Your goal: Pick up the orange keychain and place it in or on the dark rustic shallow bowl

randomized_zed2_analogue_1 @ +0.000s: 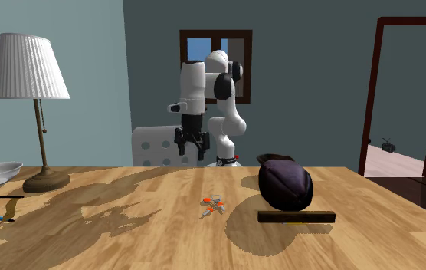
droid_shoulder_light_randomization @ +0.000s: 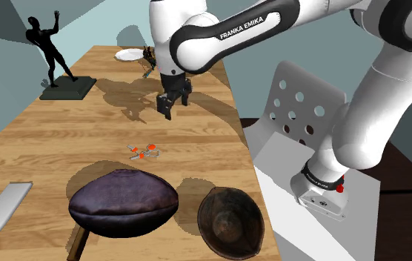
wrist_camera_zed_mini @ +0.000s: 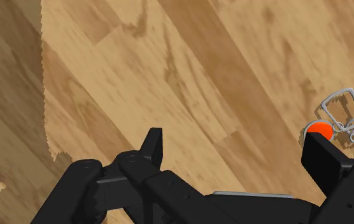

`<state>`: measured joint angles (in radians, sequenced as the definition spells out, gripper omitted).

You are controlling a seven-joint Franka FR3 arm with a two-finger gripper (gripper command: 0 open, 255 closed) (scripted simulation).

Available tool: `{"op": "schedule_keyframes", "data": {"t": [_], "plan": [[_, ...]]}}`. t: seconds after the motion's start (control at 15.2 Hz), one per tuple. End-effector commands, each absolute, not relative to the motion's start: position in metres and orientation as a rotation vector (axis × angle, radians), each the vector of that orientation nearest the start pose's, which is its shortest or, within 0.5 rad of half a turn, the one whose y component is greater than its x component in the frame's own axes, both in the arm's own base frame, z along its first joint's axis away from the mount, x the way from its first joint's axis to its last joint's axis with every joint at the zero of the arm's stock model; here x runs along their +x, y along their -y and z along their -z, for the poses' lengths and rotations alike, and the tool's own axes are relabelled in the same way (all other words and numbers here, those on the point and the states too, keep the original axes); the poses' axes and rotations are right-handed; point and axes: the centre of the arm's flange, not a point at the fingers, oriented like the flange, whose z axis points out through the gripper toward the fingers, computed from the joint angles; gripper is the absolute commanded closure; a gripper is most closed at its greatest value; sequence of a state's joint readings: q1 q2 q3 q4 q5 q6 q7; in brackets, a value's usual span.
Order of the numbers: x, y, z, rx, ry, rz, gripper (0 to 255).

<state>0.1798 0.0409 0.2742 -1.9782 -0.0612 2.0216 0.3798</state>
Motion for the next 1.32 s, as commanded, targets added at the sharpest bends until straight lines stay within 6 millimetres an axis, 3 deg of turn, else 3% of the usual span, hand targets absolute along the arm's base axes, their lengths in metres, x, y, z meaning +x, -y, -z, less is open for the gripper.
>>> {"op": "schedule_keyframes", "data": {"t": [0.0, 0.79, 1.25], "plan": [[0.523, -0.265, -0.437, -3.172, 0.187, 0.027, 0], [0.583, -0.398, -0.375, -3.147, 0.349, -0.017, 0], [0.584, -0.401, -0.341, -3.146, 0.354, -0.018, 0]]}}
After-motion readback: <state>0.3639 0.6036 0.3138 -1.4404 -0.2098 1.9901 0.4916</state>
